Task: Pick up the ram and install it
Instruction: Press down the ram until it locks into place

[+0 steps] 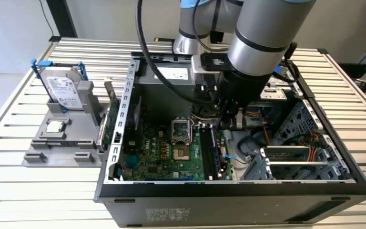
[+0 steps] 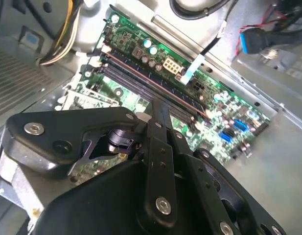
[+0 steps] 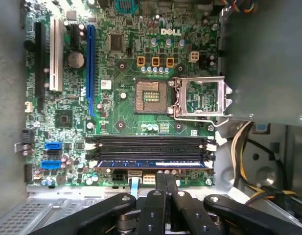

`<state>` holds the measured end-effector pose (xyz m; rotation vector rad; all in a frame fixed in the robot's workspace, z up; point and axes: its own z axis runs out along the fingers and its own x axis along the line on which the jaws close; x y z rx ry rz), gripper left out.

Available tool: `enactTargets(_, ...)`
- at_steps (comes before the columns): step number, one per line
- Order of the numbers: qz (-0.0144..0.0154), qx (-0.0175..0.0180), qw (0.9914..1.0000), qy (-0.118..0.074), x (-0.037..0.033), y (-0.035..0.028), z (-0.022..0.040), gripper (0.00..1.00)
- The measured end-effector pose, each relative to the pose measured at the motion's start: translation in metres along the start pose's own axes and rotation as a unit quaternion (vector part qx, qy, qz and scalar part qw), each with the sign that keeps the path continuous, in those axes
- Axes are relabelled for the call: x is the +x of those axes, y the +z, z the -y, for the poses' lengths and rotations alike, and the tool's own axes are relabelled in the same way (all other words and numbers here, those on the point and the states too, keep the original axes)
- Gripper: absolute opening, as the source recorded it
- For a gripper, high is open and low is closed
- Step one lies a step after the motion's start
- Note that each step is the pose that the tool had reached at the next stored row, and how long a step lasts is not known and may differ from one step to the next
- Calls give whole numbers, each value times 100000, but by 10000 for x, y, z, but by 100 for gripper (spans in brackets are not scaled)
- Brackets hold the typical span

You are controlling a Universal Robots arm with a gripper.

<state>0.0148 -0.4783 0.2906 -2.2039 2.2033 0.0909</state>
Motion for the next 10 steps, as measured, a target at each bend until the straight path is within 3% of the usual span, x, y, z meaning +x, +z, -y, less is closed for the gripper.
enactTargets(3, -2, -2, 100000, -5, -8, -118, -2, 0)
enactTargets(10, 4, 4, 100000, 22, -8, -120, -3, 0)
